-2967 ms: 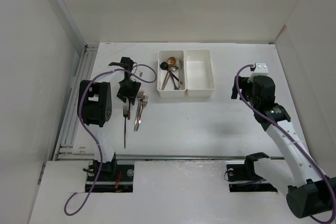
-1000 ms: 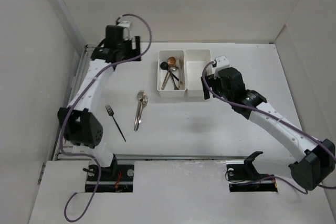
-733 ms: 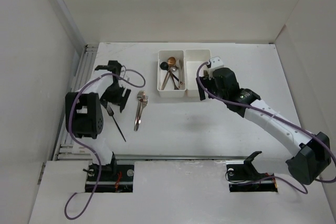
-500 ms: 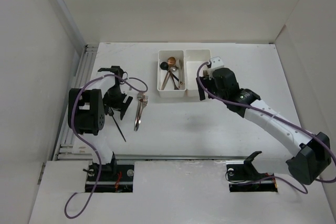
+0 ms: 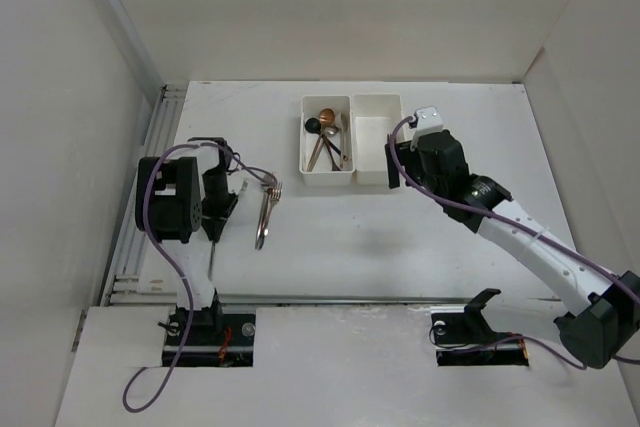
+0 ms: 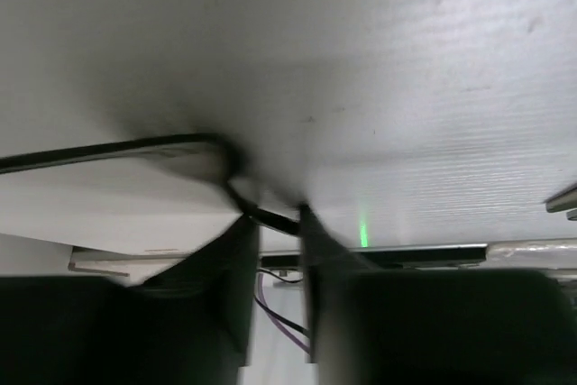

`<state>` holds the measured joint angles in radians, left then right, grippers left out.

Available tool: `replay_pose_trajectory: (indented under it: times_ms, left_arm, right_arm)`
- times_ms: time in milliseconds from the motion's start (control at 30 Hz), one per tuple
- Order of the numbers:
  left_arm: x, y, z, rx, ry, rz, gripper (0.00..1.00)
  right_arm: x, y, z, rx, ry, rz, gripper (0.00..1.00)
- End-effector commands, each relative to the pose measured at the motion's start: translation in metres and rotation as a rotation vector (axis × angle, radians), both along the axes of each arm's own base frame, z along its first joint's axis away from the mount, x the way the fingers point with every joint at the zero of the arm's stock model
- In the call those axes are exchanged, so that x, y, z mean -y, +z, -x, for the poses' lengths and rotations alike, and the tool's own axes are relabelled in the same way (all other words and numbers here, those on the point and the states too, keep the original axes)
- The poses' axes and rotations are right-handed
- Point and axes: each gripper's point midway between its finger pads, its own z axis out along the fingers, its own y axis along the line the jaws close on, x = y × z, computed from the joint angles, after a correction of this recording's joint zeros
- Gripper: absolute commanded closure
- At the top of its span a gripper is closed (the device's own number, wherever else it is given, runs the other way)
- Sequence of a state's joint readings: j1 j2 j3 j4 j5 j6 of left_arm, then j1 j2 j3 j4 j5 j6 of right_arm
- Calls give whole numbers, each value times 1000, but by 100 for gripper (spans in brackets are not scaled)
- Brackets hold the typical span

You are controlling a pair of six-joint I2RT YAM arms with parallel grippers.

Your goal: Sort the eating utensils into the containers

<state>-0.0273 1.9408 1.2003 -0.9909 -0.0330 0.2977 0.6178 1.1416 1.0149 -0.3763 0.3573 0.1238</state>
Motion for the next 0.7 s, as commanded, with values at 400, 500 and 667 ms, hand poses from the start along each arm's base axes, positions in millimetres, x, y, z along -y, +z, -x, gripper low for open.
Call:
replay_pose_trajectory:
  times_ms: [400,500,667]
  left_arm:
    - [21,93,-174,592,213,277,100]
    - [43,213,-225,929,243,442,100]
    - [103,341,-228,1268,282,760,100]
  right_arm:
    - [-20,32,1,69,111,0,7]
    - [-58,52,-2,116,247,-34,7]
    - [-140,111,-7,258,507,-188,3]
